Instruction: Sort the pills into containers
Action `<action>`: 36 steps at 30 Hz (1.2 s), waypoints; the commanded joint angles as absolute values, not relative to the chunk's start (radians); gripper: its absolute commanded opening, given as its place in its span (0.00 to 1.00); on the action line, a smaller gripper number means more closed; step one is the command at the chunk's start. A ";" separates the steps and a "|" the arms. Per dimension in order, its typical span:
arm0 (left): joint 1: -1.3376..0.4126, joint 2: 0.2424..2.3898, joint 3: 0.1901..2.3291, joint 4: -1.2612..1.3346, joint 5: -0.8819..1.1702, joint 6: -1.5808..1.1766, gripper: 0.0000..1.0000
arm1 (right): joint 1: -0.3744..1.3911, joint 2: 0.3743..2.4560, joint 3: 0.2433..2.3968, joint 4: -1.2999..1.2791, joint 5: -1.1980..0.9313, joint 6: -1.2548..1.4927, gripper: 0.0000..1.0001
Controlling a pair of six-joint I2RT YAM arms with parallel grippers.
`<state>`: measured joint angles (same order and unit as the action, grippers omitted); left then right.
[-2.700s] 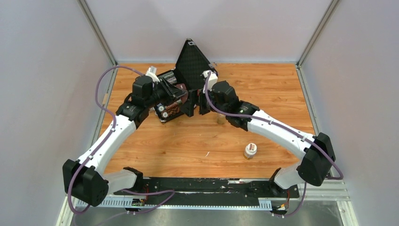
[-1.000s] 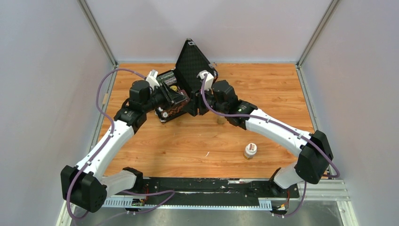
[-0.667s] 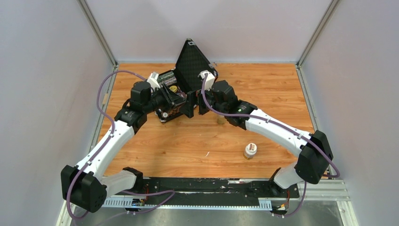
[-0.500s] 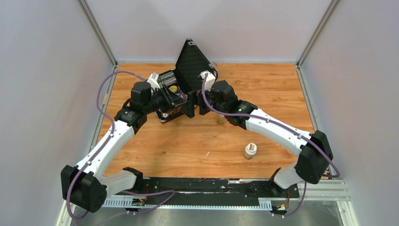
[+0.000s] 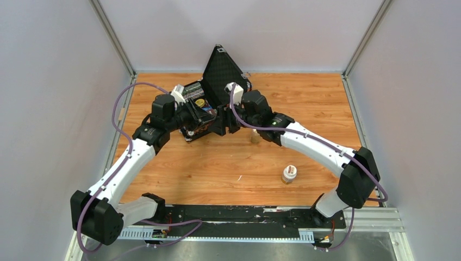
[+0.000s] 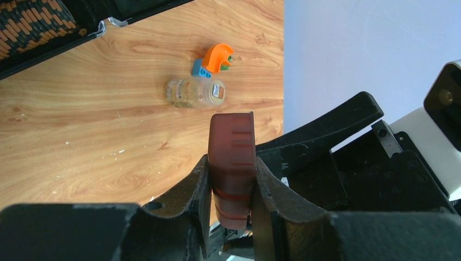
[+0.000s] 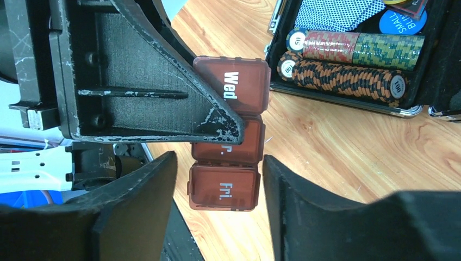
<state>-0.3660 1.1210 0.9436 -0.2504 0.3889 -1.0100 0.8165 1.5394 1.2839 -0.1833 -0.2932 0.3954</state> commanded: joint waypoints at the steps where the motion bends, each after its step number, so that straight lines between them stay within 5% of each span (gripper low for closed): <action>1: -0.365 1.117 0.993 -0.217 0.412 -1.022 0.00 | 0.798 1.543 1.326 -0.172 -0.337 0.417 0.55; 5: -0.355 1.115 0.992 -0.207 0.432 -1.018 0.00 | 0.773 1.534 1.319 -0.170 -0.389 0.426 0.45; 9: -0.337 1.109 0.983 -0.164 0.485 -1.008 0.00 | 0.739 1.518 1.295 -0.162 -0.472 0.432 0.45; 14: -0.311 1.101 0.980 -0.115 0.547 -0.980 0.00 | 0.696 1.477 1.233 -0.120 -0.510 0.447 0.72; 17: -0.298 1.098 0.976 -0.084 0.597 -0.984 0.00 | 0.673 1.460 1.207 -0.112 -0.492 0.456 0.74; 36: -0.278 1.091 0.974 -0.033 0.672 -0.986 0.00 | 0.612 1.470 1.160 -0.104 -0.495 0.555 0.41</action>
<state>-0.2806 1.1198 0.9451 -0.1066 0.6373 -0.9821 0.6094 1.4601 1.1522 -0.1215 -0.4828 0.5312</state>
